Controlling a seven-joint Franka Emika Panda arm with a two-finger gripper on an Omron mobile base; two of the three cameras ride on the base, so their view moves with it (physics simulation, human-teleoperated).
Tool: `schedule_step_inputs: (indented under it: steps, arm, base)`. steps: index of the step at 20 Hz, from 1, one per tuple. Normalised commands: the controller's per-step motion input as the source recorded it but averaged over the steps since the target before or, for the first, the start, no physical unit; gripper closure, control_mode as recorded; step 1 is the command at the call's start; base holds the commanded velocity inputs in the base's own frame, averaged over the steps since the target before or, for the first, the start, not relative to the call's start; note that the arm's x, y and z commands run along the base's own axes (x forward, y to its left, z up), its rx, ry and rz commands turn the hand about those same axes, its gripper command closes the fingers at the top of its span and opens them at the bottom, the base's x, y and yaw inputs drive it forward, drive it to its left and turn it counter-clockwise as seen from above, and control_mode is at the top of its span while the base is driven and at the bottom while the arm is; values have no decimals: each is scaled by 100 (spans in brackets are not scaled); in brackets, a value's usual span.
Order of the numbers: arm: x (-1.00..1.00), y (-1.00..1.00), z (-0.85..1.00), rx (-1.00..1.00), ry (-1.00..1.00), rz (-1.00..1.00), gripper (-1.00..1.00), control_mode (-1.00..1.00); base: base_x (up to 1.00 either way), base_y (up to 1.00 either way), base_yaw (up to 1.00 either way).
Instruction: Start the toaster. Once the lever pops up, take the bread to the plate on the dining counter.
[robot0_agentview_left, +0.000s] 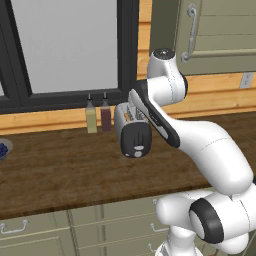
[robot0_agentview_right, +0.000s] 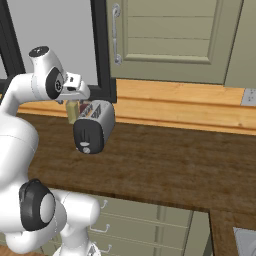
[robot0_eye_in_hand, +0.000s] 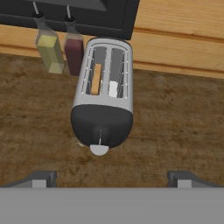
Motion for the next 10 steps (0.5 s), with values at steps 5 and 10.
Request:
schedule_step_inputs:
  steps: [5, 10]
  arm:
    - [0, 0, 0, 0, 0, 0, -100, -100]
    - [0, 0, 0, 0, 0, 0, -100, -100]
  base:
    - [0, 0, 0]
    - [0, 0, 0]
